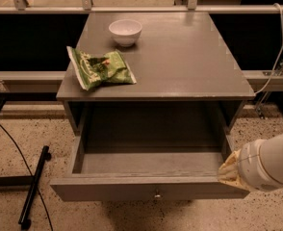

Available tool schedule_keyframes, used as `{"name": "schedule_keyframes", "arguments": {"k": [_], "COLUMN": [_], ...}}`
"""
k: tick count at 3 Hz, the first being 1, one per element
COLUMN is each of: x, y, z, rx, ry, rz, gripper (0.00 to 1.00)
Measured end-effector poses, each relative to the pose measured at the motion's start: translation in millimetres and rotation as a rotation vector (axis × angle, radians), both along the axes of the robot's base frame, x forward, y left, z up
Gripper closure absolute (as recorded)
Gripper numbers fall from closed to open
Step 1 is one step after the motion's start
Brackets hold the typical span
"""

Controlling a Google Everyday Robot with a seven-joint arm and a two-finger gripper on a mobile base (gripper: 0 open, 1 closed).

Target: Close top drawer

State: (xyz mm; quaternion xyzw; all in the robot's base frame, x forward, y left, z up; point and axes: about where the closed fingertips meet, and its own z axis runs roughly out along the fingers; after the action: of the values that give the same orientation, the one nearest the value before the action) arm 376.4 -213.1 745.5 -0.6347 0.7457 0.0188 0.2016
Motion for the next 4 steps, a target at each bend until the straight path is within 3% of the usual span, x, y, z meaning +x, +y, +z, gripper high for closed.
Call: {"name": "schedule_keyframes", "arguments": {"k": [1,3,4], "x": [-8.9,-41.7,-49.8], "y": [6.3,14.2,29.4], "z": [-14.5,-78.8,-110.3], "rx": [0.008,0.027,0.034], "ry": [0.025,0.05,0.056], "rz": [0.044,0.166,0.206], "gripper": [0.96,1.0,1.0]}}
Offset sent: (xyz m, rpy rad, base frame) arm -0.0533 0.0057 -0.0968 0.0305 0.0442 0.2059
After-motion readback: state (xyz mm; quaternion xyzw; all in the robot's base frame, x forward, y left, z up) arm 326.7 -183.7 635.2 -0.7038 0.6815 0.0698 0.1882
